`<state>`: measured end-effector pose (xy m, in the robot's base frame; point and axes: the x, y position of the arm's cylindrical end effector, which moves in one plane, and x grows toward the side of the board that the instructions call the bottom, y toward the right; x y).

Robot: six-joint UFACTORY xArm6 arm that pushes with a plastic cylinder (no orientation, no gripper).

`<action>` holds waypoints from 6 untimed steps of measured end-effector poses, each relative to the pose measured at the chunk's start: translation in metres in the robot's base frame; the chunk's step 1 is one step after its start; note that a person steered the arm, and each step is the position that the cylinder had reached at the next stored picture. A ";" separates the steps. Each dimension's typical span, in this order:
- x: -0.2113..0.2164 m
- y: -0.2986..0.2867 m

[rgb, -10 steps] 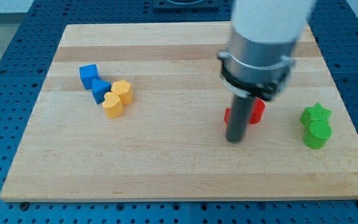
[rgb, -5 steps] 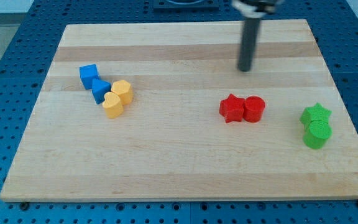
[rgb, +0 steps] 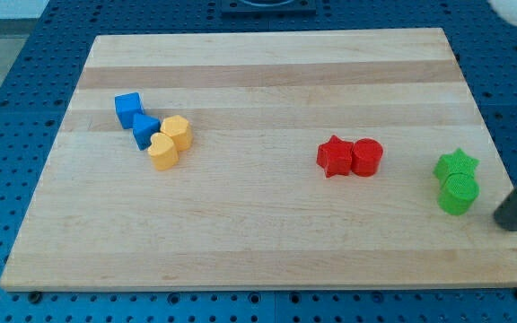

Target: Push the green circle to the red circle and red star

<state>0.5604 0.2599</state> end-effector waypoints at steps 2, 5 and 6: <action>-0.001 -0.076; 0.058 -0.054; 0.009 -0.016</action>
<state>0.5689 0.2441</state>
